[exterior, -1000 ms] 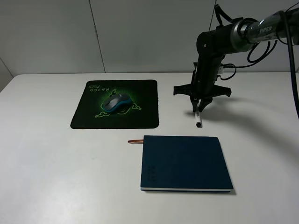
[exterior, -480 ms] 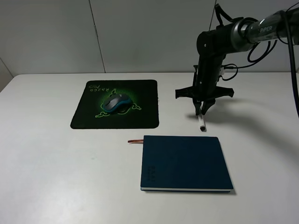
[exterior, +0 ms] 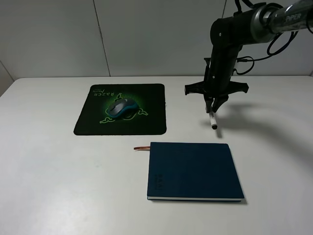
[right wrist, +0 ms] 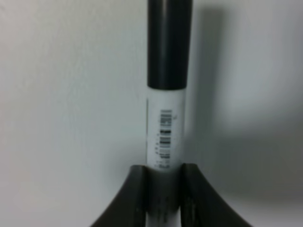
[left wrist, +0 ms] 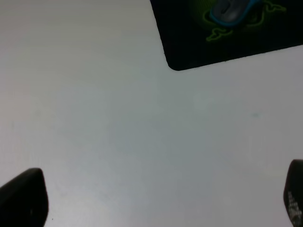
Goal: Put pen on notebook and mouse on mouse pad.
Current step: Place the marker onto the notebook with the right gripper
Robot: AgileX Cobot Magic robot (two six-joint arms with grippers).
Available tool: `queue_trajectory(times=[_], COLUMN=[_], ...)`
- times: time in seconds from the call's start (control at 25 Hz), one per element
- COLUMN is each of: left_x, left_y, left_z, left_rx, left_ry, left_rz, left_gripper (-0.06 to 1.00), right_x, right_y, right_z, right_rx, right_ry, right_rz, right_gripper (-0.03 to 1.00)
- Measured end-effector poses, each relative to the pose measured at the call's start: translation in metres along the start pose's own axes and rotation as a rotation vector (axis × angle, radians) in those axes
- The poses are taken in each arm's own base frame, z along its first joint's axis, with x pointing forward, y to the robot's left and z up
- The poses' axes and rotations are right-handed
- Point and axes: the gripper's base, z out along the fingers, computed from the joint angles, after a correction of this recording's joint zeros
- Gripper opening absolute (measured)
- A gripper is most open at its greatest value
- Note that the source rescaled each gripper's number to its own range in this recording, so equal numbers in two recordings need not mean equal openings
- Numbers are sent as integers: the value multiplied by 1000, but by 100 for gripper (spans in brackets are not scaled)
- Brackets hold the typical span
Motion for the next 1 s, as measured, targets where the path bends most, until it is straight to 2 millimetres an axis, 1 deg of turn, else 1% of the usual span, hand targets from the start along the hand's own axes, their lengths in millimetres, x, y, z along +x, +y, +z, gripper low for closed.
queue_trajectory(times=[0.24,0.48,0.76,1.0], left_x=[0,0,0,0], left_y=[0,0,0,0], left_z=[0,0,0,0], left_rx=[-1,-1,-1,-1], left_ry=[0,0,0,0], left_rz=[0,0,0,0], left_gripper=[100,100,100,100], right_x=[5,9,18,23], right_y=[-2,-4,-7,-10], right_z=[-12,-41,-66,-90], right_rx=[1,-14,-29,-50], right_ry=[31,10,45,3], right_rz=[-45,-91,-152,-191], right_gripper=[0,0,0,0])
